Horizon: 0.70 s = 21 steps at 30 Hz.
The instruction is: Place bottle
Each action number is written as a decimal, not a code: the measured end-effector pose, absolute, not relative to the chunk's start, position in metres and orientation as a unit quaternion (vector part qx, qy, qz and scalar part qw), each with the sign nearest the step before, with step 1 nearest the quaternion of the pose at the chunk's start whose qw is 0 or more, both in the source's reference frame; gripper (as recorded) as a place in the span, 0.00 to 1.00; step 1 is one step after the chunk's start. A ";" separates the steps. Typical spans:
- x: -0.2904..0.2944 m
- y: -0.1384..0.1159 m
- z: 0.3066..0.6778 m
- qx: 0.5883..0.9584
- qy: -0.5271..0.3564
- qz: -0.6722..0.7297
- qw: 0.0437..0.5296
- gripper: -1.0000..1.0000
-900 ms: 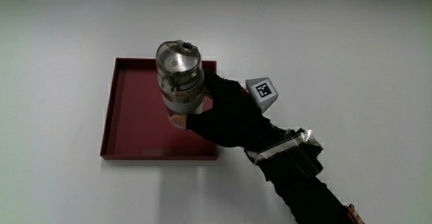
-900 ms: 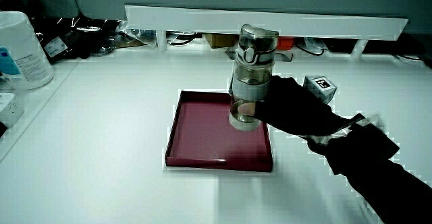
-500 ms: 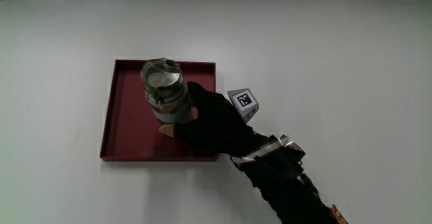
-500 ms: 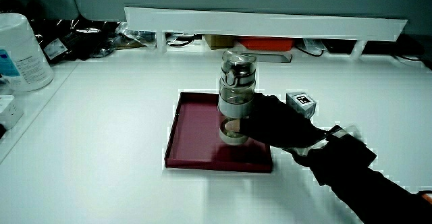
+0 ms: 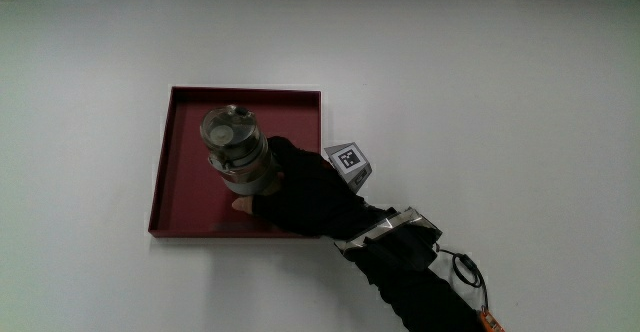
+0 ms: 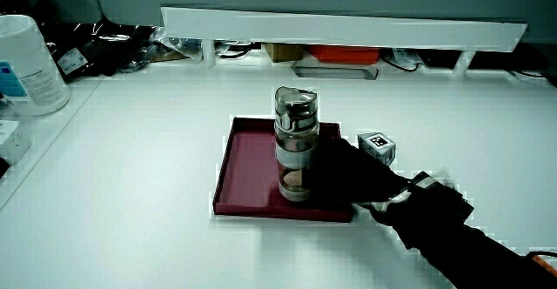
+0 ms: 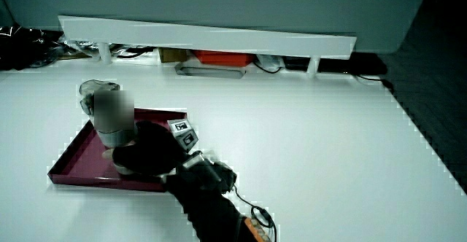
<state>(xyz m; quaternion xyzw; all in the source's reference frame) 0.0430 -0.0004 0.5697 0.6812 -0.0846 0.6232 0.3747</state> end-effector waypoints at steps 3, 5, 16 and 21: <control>0.043 -0.001 0.568 0.680 -0.081 0.619 0.384 0.50; 0.044 -0.002 0.568 0.679 -0.082 0.618 0.388 0.50; 0.045 -0.003 0.570 0.684 -0.080 0.605 0.400 0.46; 0.045 -0.002 0.570 0.680 -0.084 0.608 0.400 0.35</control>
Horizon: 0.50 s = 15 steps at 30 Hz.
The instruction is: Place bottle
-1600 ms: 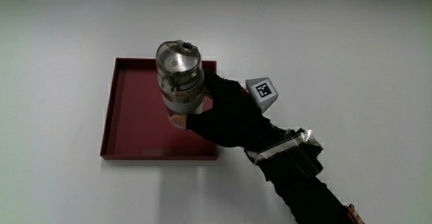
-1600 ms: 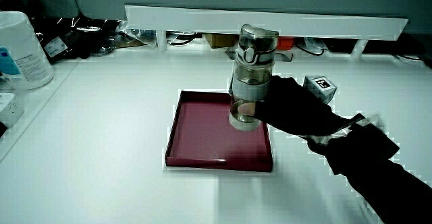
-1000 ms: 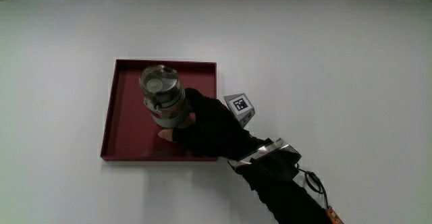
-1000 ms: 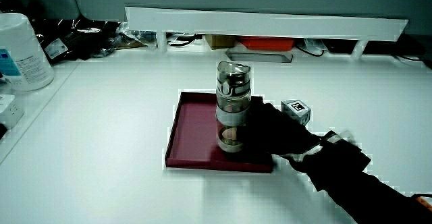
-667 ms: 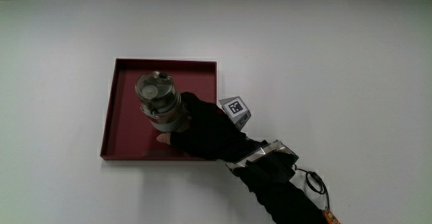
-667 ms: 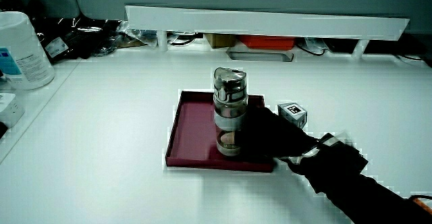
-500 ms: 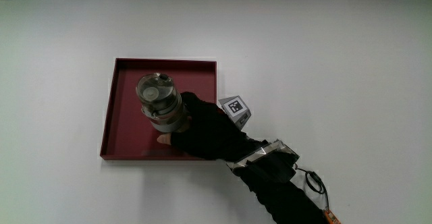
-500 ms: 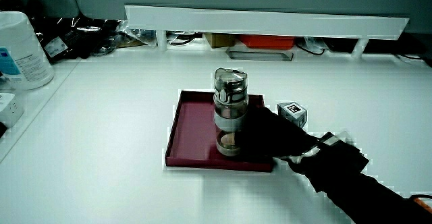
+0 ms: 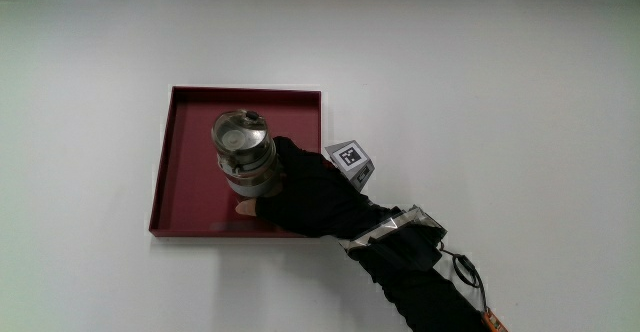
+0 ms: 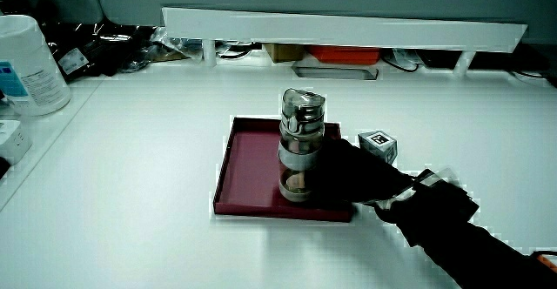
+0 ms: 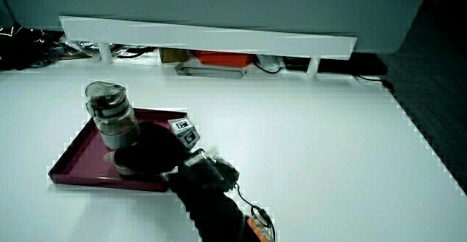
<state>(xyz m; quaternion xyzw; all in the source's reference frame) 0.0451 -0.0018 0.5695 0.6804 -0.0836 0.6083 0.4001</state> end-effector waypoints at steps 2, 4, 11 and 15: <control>0.046 -0.001 0.570 0.679 -0.084 0.609 0.400 0.31; 0.047 -0.001 0.569 0.668 -0.080 0.618 0.406 0.27; 0.059 -0.008 0.552 0.663 -0.103 0.628 0.394 0.12; 0.070 -0.011 0.527 0.663 -0.117 0.621 0.401 0.04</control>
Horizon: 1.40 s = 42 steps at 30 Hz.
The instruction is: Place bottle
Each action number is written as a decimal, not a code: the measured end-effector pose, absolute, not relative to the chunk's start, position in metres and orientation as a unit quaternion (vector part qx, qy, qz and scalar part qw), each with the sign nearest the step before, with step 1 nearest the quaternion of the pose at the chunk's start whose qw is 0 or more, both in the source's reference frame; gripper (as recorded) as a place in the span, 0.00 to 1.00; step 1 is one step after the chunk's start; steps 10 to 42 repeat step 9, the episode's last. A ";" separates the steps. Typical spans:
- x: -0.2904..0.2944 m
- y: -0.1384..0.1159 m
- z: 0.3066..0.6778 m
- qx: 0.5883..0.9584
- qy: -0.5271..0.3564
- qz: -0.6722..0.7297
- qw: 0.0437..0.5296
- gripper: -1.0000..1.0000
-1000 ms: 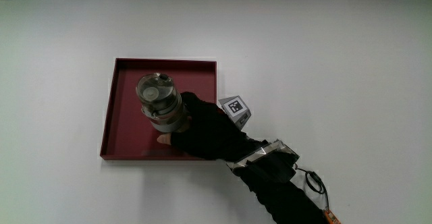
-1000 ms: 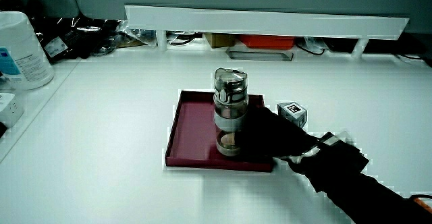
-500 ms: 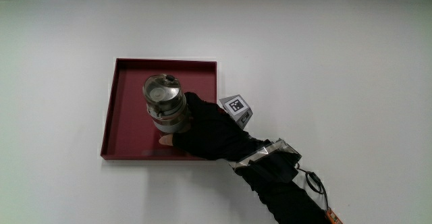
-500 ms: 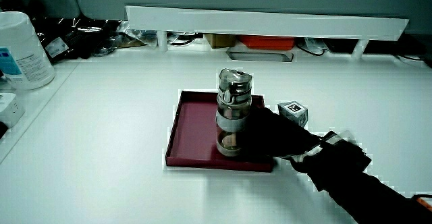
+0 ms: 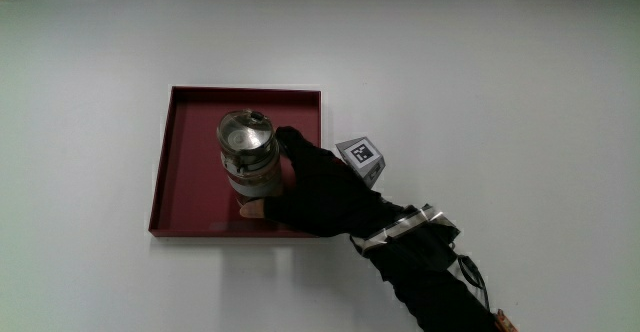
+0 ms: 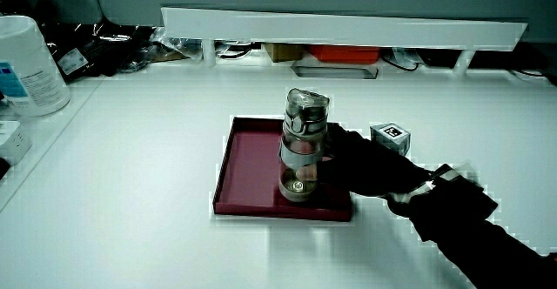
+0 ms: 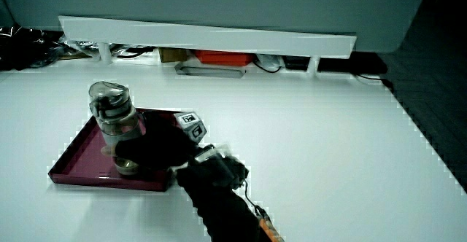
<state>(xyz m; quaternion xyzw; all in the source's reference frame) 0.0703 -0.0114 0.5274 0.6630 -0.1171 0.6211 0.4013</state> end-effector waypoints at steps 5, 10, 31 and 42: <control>0.093 -0.014 0.490 0.642 -0.111 0.635 0.415 0.00; 0.117 -0.016 0.464 0.662 -0.108 0.609 0.423 0.00; 0.117 -0.016 0.464 0.662 -0.108 0.609 0.423 0.00; 0.117 -0.016 0.464 0.662 -0.108 0.609 0.423 0.00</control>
